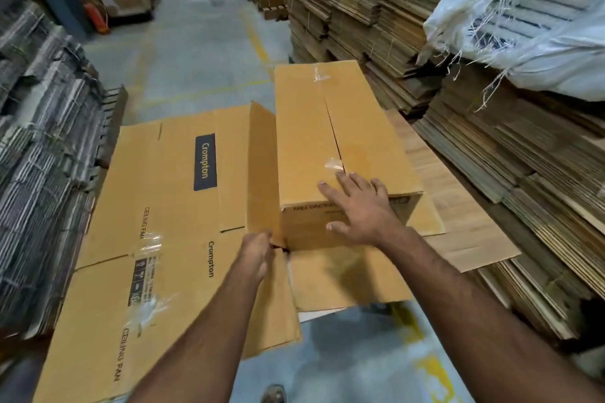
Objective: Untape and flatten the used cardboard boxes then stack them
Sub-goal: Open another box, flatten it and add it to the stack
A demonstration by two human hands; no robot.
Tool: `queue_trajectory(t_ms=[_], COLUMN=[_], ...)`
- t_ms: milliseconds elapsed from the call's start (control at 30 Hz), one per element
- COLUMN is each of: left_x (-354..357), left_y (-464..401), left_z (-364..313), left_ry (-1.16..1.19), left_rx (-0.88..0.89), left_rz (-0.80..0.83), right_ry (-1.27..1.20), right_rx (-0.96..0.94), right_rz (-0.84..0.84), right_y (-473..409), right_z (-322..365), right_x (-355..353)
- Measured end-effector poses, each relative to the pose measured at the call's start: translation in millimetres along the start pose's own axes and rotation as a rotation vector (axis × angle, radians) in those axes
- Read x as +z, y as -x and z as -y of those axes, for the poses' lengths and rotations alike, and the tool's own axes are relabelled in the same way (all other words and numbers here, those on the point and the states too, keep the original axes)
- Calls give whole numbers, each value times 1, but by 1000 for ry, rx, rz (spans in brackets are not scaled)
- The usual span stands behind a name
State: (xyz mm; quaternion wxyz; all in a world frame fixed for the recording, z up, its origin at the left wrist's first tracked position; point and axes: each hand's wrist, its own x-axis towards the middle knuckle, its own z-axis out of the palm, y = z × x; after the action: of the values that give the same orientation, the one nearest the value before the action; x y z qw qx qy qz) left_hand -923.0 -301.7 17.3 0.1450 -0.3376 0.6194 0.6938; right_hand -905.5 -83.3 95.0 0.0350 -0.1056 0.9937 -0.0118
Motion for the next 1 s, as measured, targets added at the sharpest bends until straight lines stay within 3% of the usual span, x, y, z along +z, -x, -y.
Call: queue_trajectory(t_ms=[167,267,367,400,500,600,733,833,1000], left_x=[-17,-17,-11,-7,11,35,54,58,77], left_y=[-24,-27,-24,-14,12,21,22,24,38], left_z=[-5,-22,-46,-53,-71,-77,-59,-55,-60], left_ry=[-64,-34,-397,-457,-559,-884,-1370,-1515,-1617], left_rx=[-14,96,357,488,906,1102,1013,979,892], left_rz=[49,-56,-287,-297,-150,37,134,65,-33], right_ry=[-29,-19,-68,-86,-266,-464,-501,-512,-535], right_rx=[110,144,180,196,255,298,199,72,-15], right_rz=[-86,-71,-92,-104,-182,-260,-237,-333,-331], right_y=[-10,-12,-15,-17,-29,-47,-60,-53,-55], right_z=[16,18,19,17,-1,-26,-46,-58,-67], right_x=[13,13,5,2,-6,-8,-5,5,9])
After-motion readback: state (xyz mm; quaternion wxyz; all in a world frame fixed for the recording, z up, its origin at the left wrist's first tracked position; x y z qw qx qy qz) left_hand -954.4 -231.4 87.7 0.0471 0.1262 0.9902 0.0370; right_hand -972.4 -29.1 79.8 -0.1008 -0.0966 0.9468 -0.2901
